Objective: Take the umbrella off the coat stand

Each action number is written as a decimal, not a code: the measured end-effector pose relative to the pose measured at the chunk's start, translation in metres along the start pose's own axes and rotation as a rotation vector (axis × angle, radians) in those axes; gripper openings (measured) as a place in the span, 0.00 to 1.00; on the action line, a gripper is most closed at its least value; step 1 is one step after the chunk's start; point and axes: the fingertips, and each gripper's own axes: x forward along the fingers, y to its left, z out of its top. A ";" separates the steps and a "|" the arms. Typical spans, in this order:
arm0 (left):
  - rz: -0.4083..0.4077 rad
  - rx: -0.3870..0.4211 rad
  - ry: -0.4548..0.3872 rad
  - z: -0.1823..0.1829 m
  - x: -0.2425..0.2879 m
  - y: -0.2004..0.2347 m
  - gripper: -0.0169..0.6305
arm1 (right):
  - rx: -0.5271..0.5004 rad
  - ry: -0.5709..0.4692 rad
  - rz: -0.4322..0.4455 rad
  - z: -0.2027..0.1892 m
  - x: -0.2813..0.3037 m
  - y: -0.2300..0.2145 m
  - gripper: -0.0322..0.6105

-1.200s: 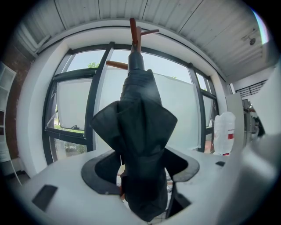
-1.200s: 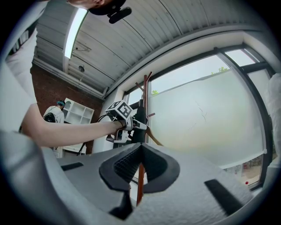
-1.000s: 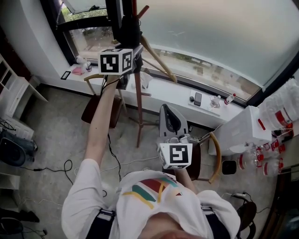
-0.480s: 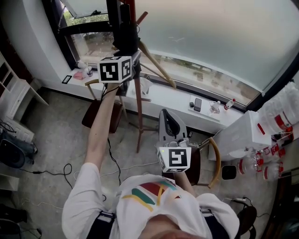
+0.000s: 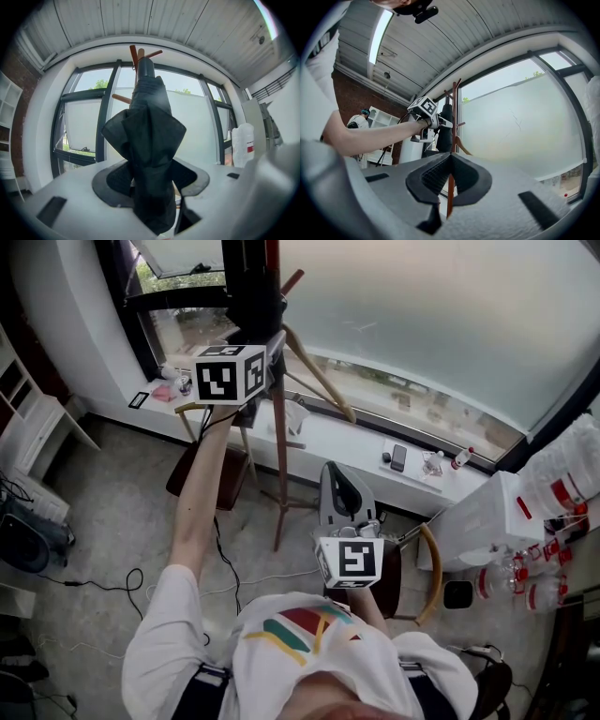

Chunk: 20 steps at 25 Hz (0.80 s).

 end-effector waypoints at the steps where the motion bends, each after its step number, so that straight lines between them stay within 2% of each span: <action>1: 0.003 0.007 -0.011 0.007 -0.002 0.000 0.39 | -0.002 -0.001 0.002 0.001 0.000 0.000 0.05; 12: 0.048 0.067 -0.121 0.084 -0.026 0.012 0.39 | 0.003 -0.033 0.003 0.017 0.003 -0.002 0.05; 20: 0.085 0.075 -0.188 0.110 -0.048 0.017 0.39 | 0.013 -0.040 0.006 0.017 0.003 -0.007 0.05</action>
